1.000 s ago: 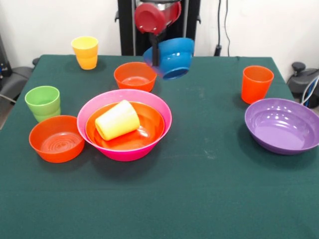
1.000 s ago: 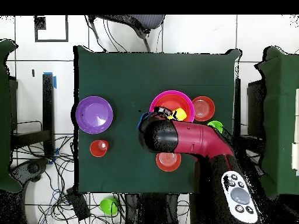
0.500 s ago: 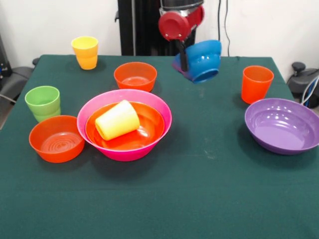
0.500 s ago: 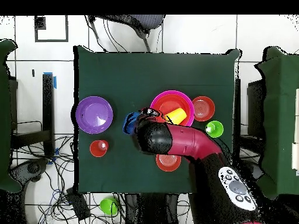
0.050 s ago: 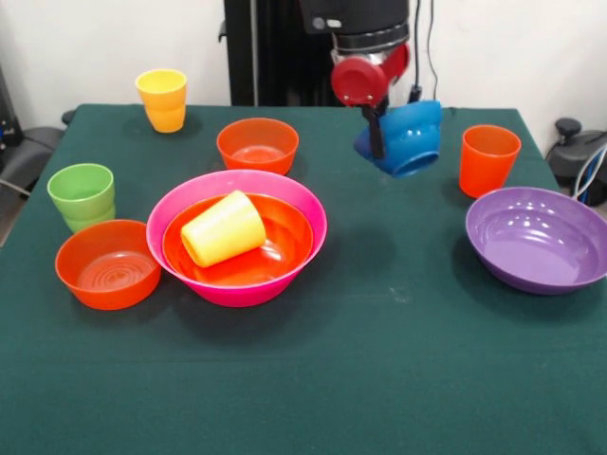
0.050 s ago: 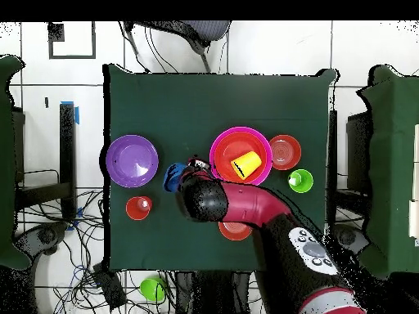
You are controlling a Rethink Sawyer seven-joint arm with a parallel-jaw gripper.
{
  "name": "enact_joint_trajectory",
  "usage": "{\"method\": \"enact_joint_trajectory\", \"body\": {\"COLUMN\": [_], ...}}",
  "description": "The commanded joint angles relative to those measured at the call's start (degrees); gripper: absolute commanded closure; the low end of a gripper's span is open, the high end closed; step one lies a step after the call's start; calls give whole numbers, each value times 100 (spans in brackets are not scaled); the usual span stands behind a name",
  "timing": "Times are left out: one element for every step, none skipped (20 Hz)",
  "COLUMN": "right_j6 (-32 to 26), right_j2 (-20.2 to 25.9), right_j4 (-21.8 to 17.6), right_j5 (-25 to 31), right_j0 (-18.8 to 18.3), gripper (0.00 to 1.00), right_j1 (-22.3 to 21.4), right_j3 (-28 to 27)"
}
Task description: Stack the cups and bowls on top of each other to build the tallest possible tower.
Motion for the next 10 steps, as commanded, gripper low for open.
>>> {"method": "enact_joint_trajectory", "body": {"right_j6": [1394,1372,1341,1309,1304,1300,1295,1282,1267,1252], "right_j2": [-491,-583,-634,-685,-692,-698,-704,-698,-710,-704], "right_j4": [-275,-291,-260,-229,-223,-218,-212,-194,-191,-194], "right_j5": [89,123,154,185,197,209,221,224,217,198], "right_j0": [573,653,700,746,755,764,773,773,777,762], "gripper": [100,100,100,0,0,0,0,0,0,0], "right_j1": [296,296,295,294,288,282,275,274,273,271], "right_j3": [-127,-176,-200,-223,-228,-234,-239,-240,-235,-210]}}
